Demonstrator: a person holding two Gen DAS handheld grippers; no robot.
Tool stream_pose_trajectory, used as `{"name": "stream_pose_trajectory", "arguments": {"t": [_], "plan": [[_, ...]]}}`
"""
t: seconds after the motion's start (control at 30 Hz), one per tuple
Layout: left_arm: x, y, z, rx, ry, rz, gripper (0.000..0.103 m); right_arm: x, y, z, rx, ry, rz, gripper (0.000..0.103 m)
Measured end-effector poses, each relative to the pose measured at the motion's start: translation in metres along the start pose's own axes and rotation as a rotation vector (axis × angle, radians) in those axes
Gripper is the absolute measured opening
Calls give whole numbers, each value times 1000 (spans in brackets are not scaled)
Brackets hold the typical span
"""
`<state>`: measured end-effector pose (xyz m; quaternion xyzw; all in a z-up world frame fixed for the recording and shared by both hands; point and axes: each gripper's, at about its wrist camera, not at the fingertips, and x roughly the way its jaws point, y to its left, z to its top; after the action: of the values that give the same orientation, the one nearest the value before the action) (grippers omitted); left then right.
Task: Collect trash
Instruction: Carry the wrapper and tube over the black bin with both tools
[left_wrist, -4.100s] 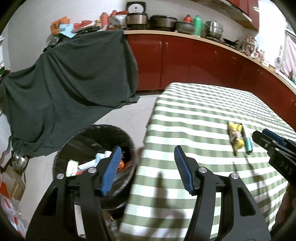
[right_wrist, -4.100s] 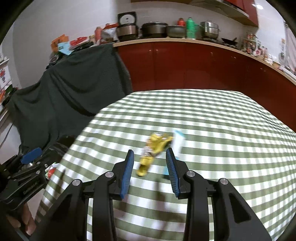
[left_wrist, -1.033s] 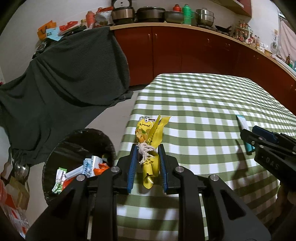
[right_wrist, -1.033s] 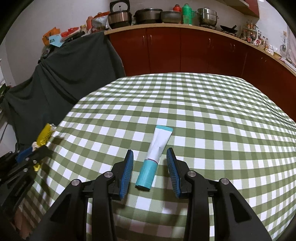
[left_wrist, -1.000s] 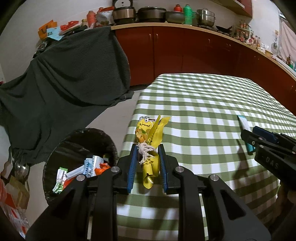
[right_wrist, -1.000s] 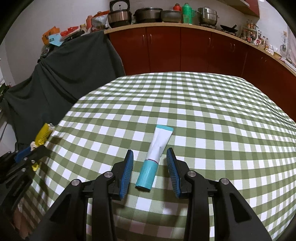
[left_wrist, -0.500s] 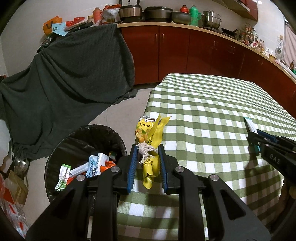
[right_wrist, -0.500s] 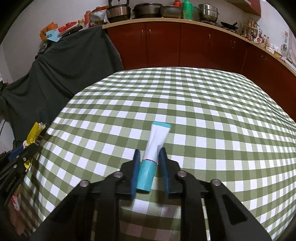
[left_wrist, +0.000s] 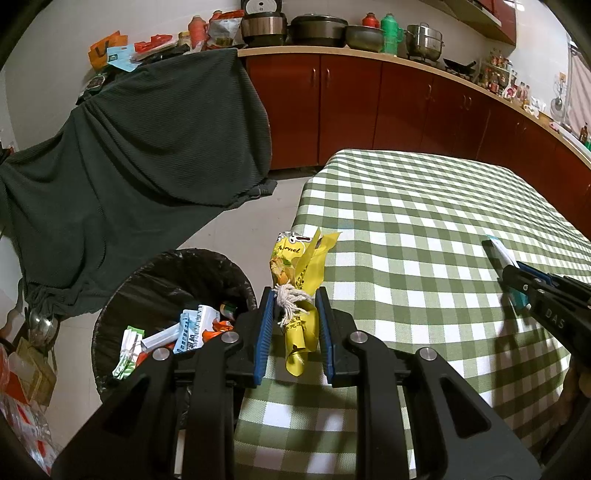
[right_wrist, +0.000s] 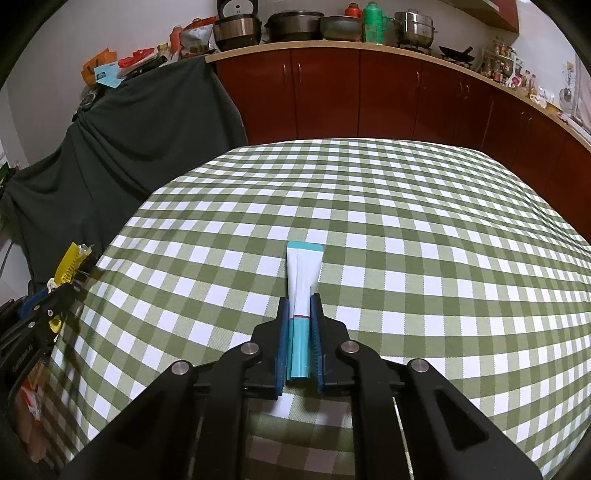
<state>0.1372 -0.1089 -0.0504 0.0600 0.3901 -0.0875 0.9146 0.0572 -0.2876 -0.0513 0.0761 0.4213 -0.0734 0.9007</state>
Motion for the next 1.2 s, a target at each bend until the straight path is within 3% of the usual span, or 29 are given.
{"name": "stream_pose_trajectory", "arguments": {"t": [0.33, 0.63, 1.2], "plan": [[-10, 4, -1, -4, -21, 4, 22, -12, -1, -3, 7, -27, 13, 12], [-29, 21, -7, -30, -49, 35, 22, -31, 21, -5, -12, -67, 64, 11], [-65, 106, -40, -136, -63, 170, 22, -44, 138, -17, -171, -106, 241, 11]]}}
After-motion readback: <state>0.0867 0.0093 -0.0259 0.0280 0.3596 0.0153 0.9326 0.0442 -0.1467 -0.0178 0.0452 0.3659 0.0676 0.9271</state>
